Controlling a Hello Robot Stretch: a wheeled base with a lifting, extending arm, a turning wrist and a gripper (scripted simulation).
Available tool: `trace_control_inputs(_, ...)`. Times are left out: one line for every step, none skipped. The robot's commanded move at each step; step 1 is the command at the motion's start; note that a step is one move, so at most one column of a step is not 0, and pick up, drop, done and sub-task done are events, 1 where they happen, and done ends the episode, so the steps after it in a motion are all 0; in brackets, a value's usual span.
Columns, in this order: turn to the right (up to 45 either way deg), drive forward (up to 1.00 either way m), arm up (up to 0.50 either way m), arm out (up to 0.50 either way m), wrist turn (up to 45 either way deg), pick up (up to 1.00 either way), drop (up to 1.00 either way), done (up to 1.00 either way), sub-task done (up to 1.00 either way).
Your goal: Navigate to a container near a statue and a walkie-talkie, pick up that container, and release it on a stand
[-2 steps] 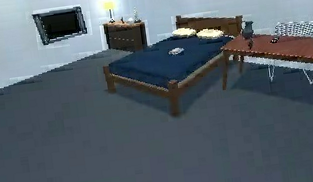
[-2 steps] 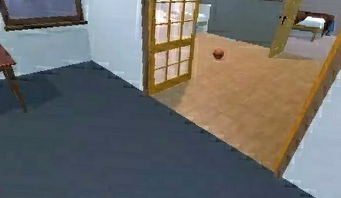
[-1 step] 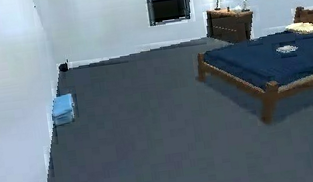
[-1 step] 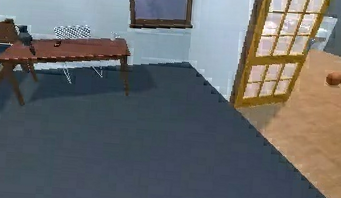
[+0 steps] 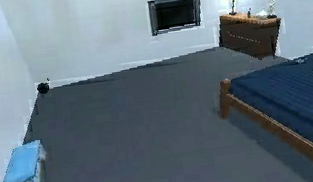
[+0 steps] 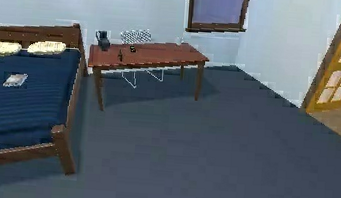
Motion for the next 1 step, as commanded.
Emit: trace_control_inputs(0.0,1.0,0.0,0.0,0.0,0.0,0.0,0.0,0.0)
